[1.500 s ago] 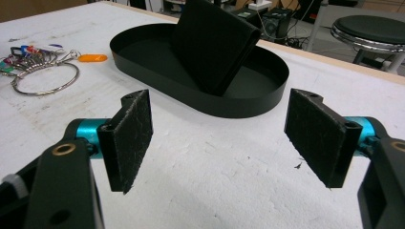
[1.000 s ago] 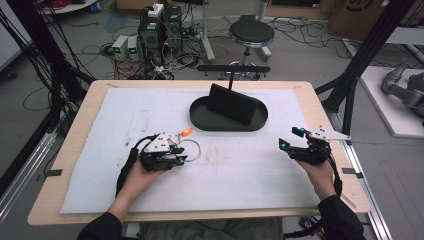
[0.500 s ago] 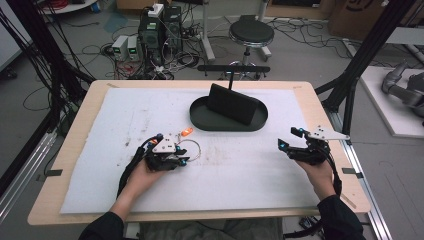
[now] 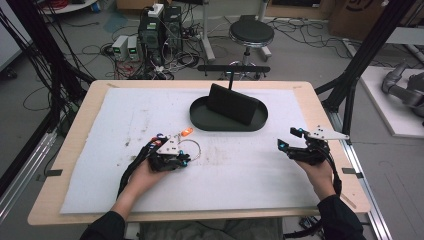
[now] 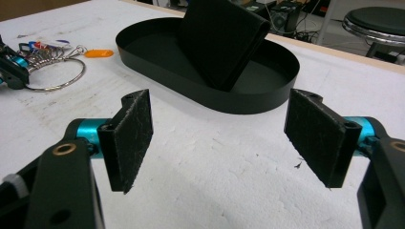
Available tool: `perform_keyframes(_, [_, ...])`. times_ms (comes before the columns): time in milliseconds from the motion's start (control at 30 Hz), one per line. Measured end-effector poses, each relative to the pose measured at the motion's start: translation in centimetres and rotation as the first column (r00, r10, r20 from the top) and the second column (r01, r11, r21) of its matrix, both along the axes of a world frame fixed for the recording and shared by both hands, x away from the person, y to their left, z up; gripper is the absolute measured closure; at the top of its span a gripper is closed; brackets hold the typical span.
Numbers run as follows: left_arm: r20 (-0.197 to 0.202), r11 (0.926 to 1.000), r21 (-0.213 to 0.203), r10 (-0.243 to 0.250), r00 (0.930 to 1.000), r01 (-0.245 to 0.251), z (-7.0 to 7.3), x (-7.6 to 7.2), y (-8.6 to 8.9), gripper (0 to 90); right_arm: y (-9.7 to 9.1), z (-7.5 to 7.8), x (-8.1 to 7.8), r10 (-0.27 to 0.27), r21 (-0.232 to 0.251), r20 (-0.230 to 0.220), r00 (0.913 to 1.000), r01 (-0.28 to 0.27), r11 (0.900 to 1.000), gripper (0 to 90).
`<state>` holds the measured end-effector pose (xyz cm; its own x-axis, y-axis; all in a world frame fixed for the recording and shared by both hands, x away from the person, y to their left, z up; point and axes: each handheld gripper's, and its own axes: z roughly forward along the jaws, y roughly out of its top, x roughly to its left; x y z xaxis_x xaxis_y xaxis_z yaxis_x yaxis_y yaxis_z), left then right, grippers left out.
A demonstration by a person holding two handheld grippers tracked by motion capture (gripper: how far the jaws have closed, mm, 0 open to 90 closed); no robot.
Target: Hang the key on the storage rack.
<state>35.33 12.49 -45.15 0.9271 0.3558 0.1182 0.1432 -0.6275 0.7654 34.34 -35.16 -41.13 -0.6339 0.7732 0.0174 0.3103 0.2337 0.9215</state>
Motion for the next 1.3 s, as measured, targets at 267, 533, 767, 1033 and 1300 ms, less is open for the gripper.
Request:
perform_keyframes(267, [-0.029,0.9998,-0.019,-0.002,0.9996,0.002,0.1,0.2,0.1,85.5,0.1,0.0,0.0,0.008,-0.002,0.001,1.0,-0.008,1.0,25.8])
perform_keyframes(533, [-0.052,0.9922,-0.124,-0.002,0.9986,-0.004,0.8,0.2,0.7,86.3,0.0,0.0,0.1,0.007,0.003,-0.001,1.0,-0.007,1.0,25.8])
perform_keyframes(767, [-0.065,0.9623,-0.27,0.014,0.9978,-0.031,2.0,0.2,1.8,86.3,0.0,0.0,0.1,0.009,0.001,0.001,1.0,-0.009,1.0,25.9])
perform_keyframes(1033, [-0.028,0.9398,-0.335,0.062,0.9977,-0.068,2.8,0.0,2.8,86.3,0.1,0.0,0.1,0.008,0.002,0.002,1.0,-0.008,1.0,25.9])
perform_keyframes(1300, [0.057,0.9329,-0.341,0.144,0.9879,-0.117,3.5,-0.3,3.5,86.3,0.2,-0.1,0.1,0.007,-0.001,0.0,1.0,-0.007,1.0,25.9])
